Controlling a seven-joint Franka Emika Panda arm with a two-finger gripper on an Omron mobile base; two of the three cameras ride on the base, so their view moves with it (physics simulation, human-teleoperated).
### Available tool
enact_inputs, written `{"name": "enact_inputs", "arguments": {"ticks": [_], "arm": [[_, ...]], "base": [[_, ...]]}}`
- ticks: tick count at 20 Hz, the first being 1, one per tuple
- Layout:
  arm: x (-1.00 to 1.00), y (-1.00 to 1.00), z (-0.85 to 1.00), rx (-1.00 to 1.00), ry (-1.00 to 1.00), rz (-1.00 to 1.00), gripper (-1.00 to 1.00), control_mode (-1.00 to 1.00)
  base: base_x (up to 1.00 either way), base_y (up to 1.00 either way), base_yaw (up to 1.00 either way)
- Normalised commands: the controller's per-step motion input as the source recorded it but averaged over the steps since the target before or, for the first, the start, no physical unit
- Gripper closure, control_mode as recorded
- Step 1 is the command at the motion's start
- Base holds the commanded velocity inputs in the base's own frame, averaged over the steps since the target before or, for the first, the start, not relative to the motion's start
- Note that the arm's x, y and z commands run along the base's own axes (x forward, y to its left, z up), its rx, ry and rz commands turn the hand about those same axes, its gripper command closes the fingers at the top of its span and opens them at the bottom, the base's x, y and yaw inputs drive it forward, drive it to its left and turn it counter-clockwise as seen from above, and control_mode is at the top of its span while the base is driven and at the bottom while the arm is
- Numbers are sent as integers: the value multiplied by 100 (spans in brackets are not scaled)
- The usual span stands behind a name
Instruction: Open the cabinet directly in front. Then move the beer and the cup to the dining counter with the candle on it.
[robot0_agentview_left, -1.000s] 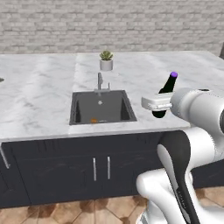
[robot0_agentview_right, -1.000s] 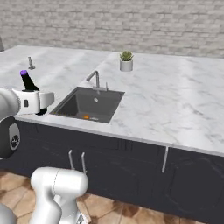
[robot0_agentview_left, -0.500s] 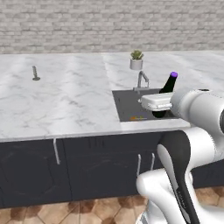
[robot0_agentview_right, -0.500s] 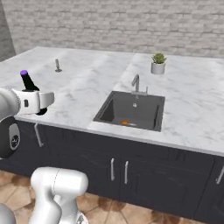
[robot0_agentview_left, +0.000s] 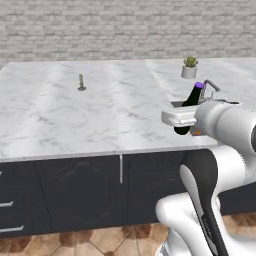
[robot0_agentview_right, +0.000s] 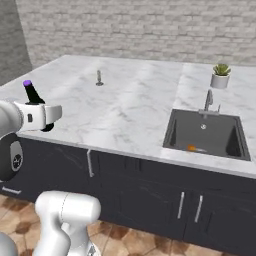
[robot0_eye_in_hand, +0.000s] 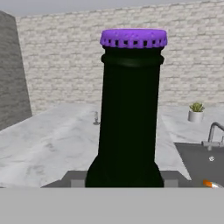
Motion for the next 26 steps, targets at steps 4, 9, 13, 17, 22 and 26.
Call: {"name": "enact_inputs", "arguments": {"ticks": [4,9,13,17,22,26], "arm": [[0,0,0,0,0,0,100,100],[0,0,0,0,0,0,100,100],[0,0,0,0,0,0,100,100],[0,0,0,0,0,0,100,100],[14,0,0,0,7,1,100,-100],[64,1,-7,-5,50,12,100,-100]], "base": [[35,100,0],[80,51,-3],[100,41,-8],[95,9,-2],[73,11,0],[0,0,0]]}}
